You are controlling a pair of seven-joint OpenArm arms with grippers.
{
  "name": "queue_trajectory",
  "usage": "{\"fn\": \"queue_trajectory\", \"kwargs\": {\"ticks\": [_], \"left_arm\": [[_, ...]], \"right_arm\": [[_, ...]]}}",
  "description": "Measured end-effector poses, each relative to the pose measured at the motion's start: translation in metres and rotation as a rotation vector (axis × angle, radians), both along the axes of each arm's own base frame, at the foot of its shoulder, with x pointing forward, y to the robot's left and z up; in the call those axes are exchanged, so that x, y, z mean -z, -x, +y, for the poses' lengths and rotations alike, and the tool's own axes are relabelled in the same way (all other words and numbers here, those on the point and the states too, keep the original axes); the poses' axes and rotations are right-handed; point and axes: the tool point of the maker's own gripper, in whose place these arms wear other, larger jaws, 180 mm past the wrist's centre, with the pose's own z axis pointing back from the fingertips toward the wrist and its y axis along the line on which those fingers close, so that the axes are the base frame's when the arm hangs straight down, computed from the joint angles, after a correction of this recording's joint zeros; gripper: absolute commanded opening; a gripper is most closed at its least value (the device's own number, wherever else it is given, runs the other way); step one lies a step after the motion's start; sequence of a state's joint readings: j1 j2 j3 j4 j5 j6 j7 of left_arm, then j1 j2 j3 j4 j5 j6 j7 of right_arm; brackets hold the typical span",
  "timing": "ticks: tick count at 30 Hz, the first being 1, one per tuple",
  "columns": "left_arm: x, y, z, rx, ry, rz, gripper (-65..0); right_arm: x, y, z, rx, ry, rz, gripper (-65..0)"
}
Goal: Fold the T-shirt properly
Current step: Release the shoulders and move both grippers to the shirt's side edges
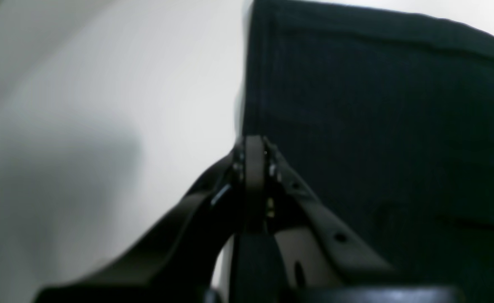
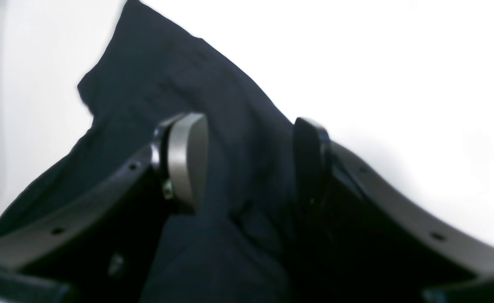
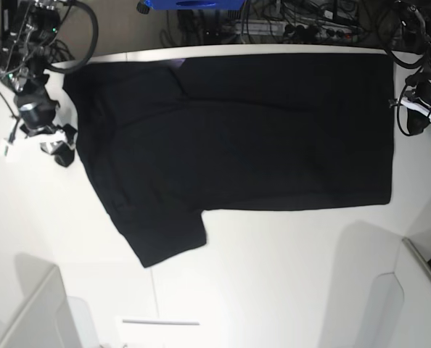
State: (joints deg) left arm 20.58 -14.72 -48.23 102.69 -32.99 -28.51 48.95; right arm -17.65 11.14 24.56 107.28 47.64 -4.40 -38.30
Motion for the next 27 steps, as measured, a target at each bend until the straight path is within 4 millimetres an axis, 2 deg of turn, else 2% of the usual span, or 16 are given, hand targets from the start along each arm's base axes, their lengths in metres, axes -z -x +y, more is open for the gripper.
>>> {"fn": "queue_trajectory", "kwargs": {"ticks": [4, 6, 9, 12, 15, 24, 25, 27], "left_arm": [[-0.004, -0.021, -0.011, 0.063, -0.007, -0.013, -65.0], [-0.006, -0.032, -0.016, 0.086, 0.000, -0.029, -65.0], [0.000, -0.041, -0.013, 0.095, 0.014, -0.016, -65.0], [0.012, -0.049, -0.011, 0.110, 0.026, 0.021, -65.0], [0.020, -0.059, -0.015, 0.139, 0.042, 0.043, -65.0], [0.027, -0.078, -0.004, 0.127, 0.064, 0.061, -65.0], [0.026, -0.078, -0.002, 0.125, 0.061, 0.059, -64.5], [0.027, -0.078, 0.004, 0.122, 0.012, 0.080, -58.9]], "right_arm": [[-0.017, -0.028, 0.009, -0.036, -0.034, -0.035, -34.2], [-0.020, -0.042, 0.007, -0.033, -0.047, -0.050, -34.2], [-0.010, -0.057, 0.010, -0.045, -0.063, -0.022, -34.2], [0.004, -0.070, 0.028, -0.130, -0.060, 0.028, -34.2], [0.008, -0.090, 0.041, -0.175, -0.039, 0.018, -34.4], [0.040, -0.142, 0.055, -0.220, -0.005, 0.091, -33.5], [0.041, -0.147, 0.056, -0.222, -0.003, 0.096, -33.5], [0.044, -0.158, 0.054, -0.228, 0.026, 0.106, -31.4]]}}
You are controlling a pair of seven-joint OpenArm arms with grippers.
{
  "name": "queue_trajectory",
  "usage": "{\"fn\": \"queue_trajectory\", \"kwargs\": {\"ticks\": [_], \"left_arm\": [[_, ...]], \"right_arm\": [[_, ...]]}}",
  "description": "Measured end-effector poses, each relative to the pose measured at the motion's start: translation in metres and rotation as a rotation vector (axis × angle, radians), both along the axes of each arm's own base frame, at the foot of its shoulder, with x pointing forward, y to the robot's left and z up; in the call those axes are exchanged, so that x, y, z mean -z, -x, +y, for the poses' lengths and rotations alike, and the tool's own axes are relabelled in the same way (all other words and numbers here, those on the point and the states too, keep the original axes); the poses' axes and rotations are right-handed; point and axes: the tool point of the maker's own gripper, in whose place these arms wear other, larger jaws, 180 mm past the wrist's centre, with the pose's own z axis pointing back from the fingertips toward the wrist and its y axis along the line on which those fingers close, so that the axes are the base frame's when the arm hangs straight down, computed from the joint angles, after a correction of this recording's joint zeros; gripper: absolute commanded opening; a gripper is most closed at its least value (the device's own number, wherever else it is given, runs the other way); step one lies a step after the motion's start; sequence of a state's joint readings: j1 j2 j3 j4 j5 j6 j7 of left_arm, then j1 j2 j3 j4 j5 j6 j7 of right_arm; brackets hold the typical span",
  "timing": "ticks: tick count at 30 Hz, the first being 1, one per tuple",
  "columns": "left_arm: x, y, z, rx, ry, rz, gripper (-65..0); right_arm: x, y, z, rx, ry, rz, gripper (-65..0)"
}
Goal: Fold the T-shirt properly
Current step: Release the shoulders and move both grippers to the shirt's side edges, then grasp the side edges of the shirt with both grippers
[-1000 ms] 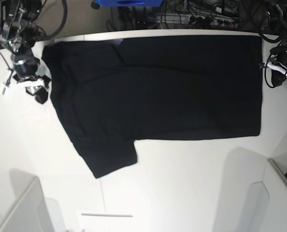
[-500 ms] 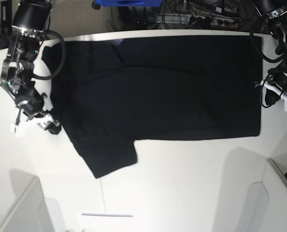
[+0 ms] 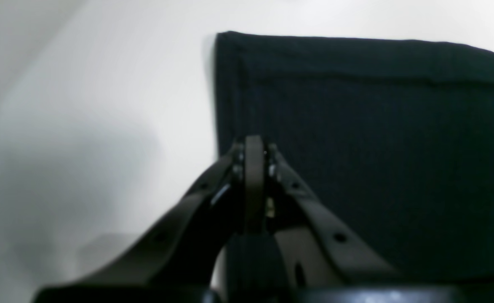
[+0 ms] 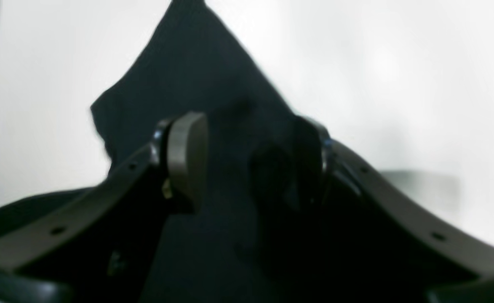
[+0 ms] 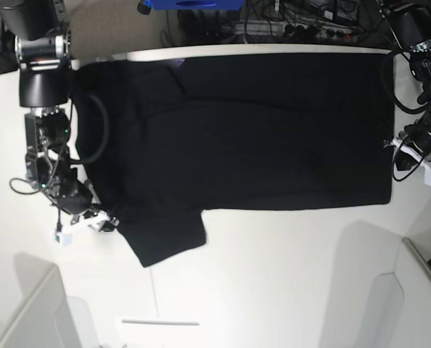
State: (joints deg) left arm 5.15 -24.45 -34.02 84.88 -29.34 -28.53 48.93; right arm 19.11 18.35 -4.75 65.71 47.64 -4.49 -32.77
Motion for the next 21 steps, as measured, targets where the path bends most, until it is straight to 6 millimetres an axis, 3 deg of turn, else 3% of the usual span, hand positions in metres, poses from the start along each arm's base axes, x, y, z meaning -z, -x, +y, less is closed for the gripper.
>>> {"fn": "queue_trajectory", "kwargs": {"ticks": [4, 8, 13, 21], "left_arm": [[0.003, 0.000, 0.017, -0.015, -0.138, 0.060, -55.0], [0.009, -0.001, 0.016, -0.029, -0.162, 0.075, -54.8], [0.010, -0.002, 0.013, -0.022, -0.155, 0.074, -53.5], [0.010, -0.002, 0.013, -0.026, -0.155, 0.075, -53.5]], "right_arm": [[0.011, -0.018, 0.005, -0.030, 0.057, 0.028, -24.9], [0.020, -0.034, 0.006, -0.038, 0.103, 0.052, -23.7], [0.021, -0.053, -0.014, -0.024, 0.210, 0.048, -23.6], [0.042, -0.053, 0.005, -0.119, 0.196, 0.080, -23.6]]}}
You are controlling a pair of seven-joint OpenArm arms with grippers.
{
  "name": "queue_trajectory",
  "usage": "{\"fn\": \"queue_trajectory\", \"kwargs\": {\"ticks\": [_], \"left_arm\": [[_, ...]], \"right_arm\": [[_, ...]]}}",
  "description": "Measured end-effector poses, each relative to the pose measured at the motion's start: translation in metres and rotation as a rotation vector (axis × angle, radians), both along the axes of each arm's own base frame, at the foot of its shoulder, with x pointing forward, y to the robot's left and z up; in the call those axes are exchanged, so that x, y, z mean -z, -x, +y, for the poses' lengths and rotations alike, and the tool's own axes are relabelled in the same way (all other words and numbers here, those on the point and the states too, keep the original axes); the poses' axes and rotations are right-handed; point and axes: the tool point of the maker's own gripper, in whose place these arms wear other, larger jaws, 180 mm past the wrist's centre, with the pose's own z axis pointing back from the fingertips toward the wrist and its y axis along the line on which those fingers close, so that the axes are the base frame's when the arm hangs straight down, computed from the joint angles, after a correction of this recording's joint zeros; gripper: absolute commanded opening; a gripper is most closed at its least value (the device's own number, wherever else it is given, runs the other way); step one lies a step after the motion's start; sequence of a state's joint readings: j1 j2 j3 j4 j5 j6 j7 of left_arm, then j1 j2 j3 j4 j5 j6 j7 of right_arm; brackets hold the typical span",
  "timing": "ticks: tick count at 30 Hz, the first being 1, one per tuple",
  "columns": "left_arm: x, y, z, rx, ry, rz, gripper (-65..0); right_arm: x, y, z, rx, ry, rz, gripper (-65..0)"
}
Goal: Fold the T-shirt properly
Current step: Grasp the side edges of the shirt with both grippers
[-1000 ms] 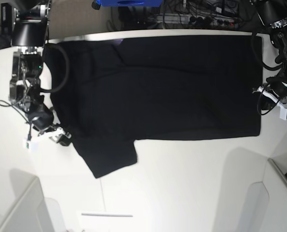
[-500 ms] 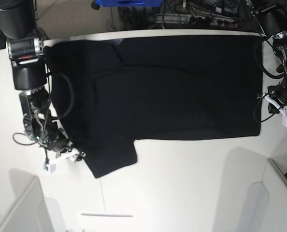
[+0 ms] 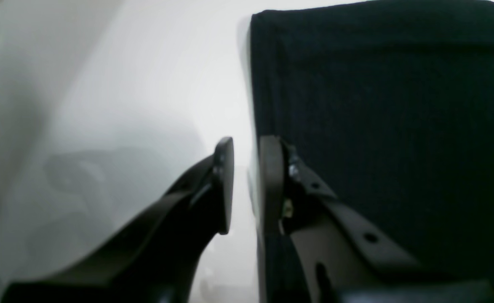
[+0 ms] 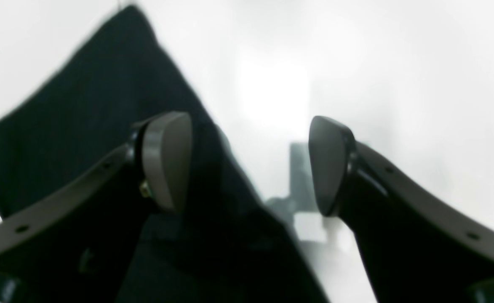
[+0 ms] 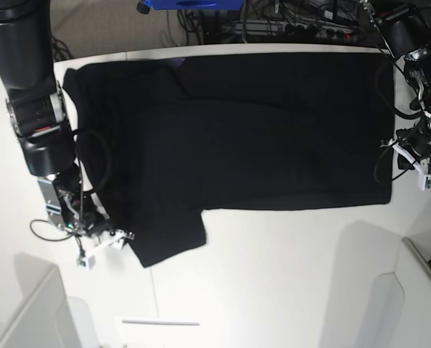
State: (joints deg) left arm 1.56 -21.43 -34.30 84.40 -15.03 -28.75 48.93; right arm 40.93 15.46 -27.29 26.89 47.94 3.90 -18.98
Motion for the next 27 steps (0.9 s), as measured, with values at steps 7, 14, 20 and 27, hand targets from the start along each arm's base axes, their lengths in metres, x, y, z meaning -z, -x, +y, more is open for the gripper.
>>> {"fn": "queue_trajectory", "kwargs": {"ticks": [7, 14, 20, 27], "left_arm": [[0.000, 0.001, 0.000, 0.000, 0.000, 0.001, -53.5], [0.003, 0.004, 0.001, -0.002, 0.000, 0.008, -53.5], [0.003, 0.004, 0.001, -0.002, 0.000, 0.009, -53.3], [0.001, 0.002, 0.001, -0.002, 0.000, 0.005, -50.0]], "right_arm": [[0.004, 0.000, 0.022, -0.026, -0.025, -0.001, -24.0], [0.007, 0.002, 0.024, -0.024, -0.028, -0.012, -24.8], [0.010, 0.002, 0.020, -0.001, -0.022, -0.071, -39.8], [0.011, 0.003, 0.019, 0.002, -0.023, -0.072, -45.0]]}}
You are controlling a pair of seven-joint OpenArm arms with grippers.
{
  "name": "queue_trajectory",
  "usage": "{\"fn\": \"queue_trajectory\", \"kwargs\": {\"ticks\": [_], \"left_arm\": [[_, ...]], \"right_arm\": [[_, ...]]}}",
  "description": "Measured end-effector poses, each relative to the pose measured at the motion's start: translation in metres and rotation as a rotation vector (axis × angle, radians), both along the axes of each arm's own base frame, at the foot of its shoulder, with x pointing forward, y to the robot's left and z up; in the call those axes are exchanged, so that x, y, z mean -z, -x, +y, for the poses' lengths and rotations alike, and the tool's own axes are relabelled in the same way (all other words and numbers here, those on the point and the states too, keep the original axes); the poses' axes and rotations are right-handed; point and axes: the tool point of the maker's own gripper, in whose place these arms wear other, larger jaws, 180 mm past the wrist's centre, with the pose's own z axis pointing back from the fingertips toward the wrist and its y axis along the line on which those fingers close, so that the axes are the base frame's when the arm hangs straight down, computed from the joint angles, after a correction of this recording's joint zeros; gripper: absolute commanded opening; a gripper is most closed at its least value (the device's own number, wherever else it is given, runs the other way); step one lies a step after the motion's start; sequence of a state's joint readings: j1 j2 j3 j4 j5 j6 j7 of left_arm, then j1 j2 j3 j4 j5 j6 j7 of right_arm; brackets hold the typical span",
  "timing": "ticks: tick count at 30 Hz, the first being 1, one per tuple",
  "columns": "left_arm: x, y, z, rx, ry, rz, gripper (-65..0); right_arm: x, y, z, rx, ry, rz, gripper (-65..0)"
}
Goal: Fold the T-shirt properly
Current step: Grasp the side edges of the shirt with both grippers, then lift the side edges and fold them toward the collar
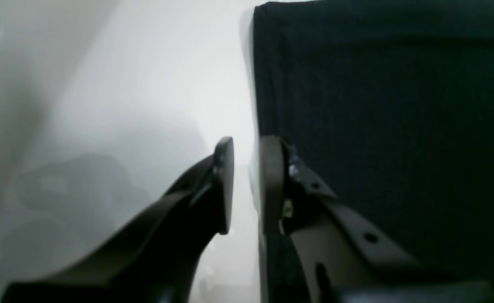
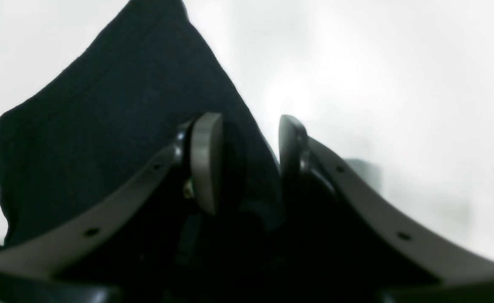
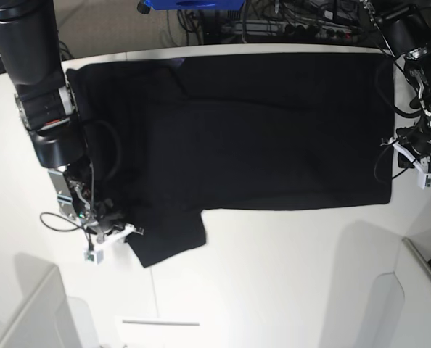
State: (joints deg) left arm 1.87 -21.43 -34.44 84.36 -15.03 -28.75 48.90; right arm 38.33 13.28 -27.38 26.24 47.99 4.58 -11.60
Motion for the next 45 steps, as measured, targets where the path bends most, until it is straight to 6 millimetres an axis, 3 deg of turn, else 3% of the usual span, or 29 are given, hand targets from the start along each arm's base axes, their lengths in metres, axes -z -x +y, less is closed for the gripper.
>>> {"fn": "queue_trajectory", "kwargs": {"ticks": [2, 5, 8, 16, 21, 29, 34, 37, 40, 45], "left_arm": [[0.001, -0.002, 0.001, -0.007, 0.009, -0.001, -39.8], [0.006, -0.006, 0.003, -0.022, 0.031, 0.003, -20.9], [0.008, -0.010, 0.004, -0.032, 0.046, 0.003, -11.5], [-0.009, -0.035, 0.006, -0.040, 0.055, -0.059, -11.0], [0.007, -0.045, 0.014, -0.090, 0.123, -0.027, -11.0], [0.014, -0.070, 0.011, -0.115, 0.202, -0.090, -11.0], [0.037, -0.072, 0.008, -0.152, 0.270, -0.068, -11.0], [0.041, -0.082, 0.004, -0.165, 0.312, -0.065, -11.0], [0.034, -0.096, 0.005, -0.173, 0.327, -0.128, -11.0], [0.048, -0.102, 0.009, -0.162, 0.263, -0.075, -11.0]], "right_arm": [[0.000, 0.000, 0.000, 0.001, 0.000, 0.000, -47.9], [0.002, 0.002, 0.000, 0.000, 0.000, 0.008, -62.7], [0.003, 0.002, 0.000, 0.000, 0.000, 0.011, -65.0], [0.002, 0.002, 0.000, -0.001, -0.001, 0.011, -65.0], [0.002, 0.002, 0.000, -0.001, -0.001, 0.011, -65.0], [0.002, 0.002, 0.000, 0.000, -0.004, 0.012, -65.0], [0.002, 0.002, 0.001, 0.000, -0.004, 0.012, -65.0], [0.002, 0.002, 0.001, -0.001, -0.005, 0.011, -65.0], [0.002, 0.002, 0.001, -0.002, -0.005, 0.011, -65.0], [0.002, 0.002, 0.001, -0.003, -0.005, 0.013, -65.0]]}}
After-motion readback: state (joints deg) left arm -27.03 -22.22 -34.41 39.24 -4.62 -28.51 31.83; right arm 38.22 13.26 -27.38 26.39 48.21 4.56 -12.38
